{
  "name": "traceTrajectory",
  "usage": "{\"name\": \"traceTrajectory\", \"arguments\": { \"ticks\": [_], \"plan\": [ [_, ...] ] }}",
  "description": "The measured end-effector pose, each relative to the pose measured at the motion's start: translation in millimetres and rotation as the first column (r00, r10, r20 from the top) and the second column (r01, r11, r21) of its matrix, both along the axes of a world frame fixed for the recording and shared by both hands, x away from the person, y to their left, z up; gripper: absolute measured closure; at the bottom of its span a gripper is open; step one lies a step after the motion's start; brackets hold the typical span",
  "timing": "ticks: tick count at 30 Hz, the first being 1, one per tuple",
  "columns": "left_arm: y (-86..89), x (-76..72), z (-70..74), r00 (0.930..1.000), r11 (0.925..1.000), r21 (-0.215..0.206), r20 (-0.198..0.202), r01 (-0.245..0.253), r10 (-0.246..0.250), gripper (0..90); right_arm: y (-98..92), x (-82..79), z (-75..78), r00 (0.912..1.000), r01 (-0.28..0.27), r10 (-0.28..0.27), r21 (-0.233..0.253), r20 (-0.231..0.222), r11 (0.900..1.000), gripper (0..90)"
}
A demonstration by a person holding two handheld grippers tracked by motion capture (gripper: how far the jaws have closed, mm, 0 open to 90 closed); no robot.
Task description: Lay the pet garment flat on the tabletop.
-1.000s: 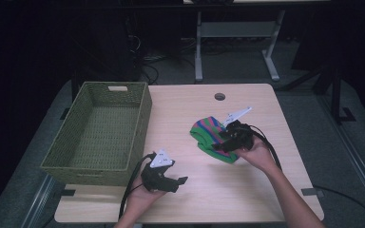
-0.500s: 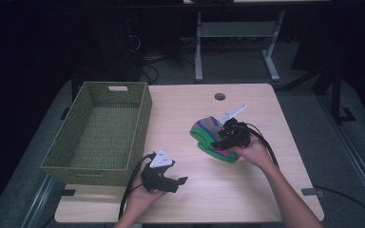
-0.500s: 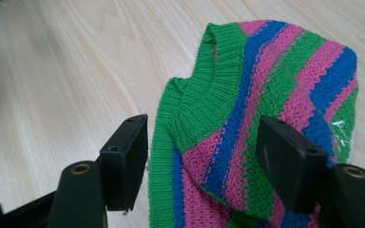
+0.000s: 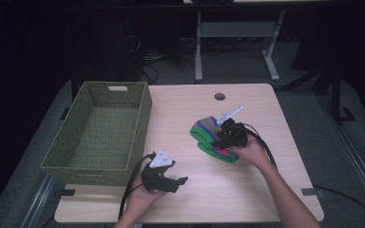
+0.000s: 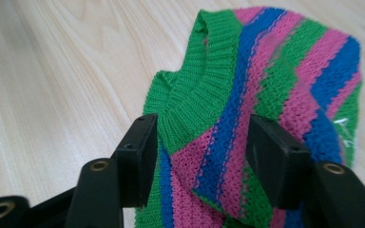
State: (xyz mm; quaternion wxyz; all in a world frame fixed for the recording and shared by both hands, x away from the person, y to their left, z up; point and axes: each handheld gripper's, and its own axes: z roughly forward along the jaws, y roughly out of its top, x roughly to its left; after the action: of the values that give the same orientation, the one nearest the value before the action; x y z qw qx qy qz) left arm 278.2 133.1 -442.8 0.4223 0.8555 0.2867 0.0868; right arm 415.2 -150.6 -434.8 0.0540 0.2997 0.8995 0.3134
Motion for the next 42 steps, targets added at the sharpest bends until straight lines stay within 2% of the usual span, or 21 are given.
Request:
{"name": "traceTrajectory", "arguments": {
  "ticks": [3, 9, 13, 19, 24, 31, 42],
  "plan": [
    [0.5, 0.0, 0.6, 1.0000, 1.0000, 0.005, 0.001, 0.004, -0.004, 23.5, 4.4, 2.1, -7.1, 1.0000, -0.009, 0.009, -0.030, -0.002, 1.000, 46.2],
    [1.0, -0.2, 0.8, 1.0000, 1.0000, 0.006, 0.001, 0.004, -0.004, 23.6, 9.1, 4.3, -15.2, 0.9999, 0.007, -0.008, -0.063, -0.014, 0.998, 51.0],
    [0.5, -0.4, 0.7, 1.0000, 1.0000, 0.001, -0.001, 0.002, -0.002, 23.6, 8.9, 4.4, -16.1, 0.9998, 0.005, -0.007, -0.067, -0.019, 0.998, 52.4],
    [-0.6, -0.5, -0.1, 1.0000, 1.0000, -0.004, -0.004, -0.001, 0.001, 23.6, 10.0, 3.4, -17.8, 0.9999, -0.008, 0.009, -0.097, 0.005, 0.995, 55.6],
    [-0.9, -0.8, 0.2, 1.0000, 1.0000, 0.002, -0.006, 0.003, -0.003, 23.6, 11.1, 2.8, -18.5, 0.9997, -0.012, 0.014, -0.115, 0.019, 0.993, 62.7],
    [-1.4, -1.5, 0.8, 1.0000, 1.0000, 0.004, -0.005, 0.006, -0.006, 23.8, 11.1, 3.1, -18.5, 0.9994, -0.007, 0.011, -0.125, 0.031, 0.992, 76.0],
    [0.4, -0.8, 1.1, 1.0000, 1.0000, -0.004, -0.005, -0.001, 0.001, 23.8, 7.1, 5.1, -16.5, 0.9989, -0.028, 0.032, -0.113, 0.033, 0.993, 81.6]
  ]
}}
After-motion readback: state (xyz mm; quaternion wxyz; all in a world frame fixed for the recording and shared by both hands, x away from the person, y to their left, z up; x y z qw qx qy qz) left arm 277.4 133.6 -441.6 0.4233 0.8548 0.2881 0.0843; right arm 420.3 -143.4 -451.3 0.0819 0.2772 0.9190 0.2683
